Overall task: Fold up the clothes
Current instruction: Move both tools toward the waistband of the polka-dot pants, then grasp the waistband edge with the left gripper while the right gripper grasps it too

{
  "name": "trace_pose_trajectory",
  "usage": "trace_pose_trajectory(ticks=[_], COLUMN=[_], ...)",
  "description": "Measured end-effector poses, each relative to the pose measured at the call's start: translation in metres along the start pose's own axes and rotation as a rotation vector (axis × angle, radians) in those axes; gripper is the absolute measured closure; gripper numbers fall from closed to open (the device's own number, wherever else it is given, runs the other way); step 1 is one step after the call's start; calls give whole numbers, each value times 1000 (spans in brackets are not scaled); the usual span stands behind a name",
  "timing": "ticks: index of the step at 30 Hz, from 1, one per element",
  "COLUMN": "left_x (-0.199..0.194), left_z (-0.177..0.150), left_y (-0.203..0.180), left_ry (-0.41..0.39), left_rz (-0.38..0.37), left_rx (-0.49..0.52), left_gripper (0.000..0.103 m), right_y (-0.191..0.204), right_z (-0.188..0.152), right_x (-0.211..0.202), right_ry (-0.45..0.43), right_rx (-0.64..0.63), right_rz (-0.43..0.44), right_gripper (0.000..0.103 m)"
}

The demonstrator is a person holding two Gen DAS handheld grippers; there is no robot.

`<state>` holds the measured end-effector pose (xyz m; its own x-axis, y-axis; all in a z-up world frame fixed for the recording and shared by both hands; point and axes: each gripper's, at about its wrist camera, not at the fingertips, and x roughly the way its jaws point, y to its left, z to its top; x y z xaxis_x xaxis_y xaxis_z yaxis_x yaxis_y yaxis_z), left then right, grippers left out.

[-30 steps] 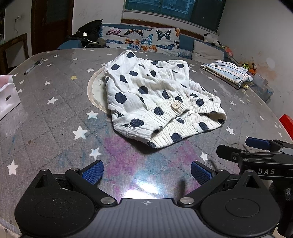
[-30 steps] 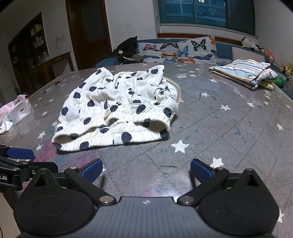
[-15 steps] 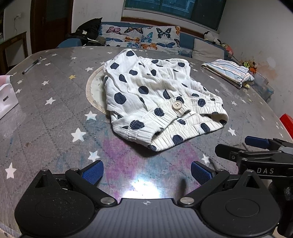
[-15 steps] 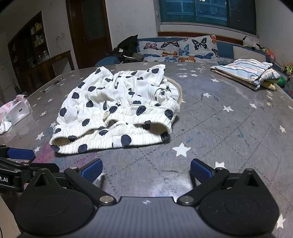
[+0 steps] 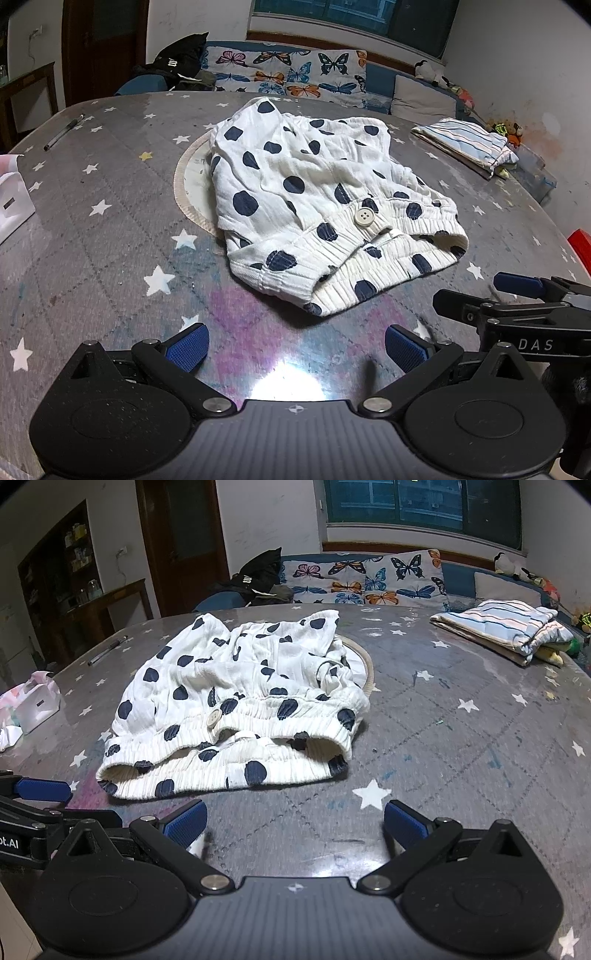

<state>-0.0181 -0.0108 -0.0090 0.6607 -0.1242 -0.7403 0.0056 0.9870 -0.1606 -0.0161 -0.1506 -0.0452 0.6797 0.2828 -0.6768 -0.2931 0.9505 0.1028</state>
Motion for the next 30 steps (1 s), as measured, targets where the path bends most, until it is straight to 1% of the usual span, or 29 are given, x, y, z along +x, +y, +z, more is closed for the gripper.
trace_pose_trajectory(ticks=[17, 30], left_x=[8, 13], left_z=[11, 24], left_y=[4, 6], left_ry=[2, -19], left_rz=[0, 4], left_rx=[-8, -11], left_gripper=[0, 0], right_y=[2, -2], right_z=[10, 17], right_x=[12, 20], right_ry=[6, 7], right_rx=[-13, -9], right_rz=[4, 1], right_gripper=[0, 0])
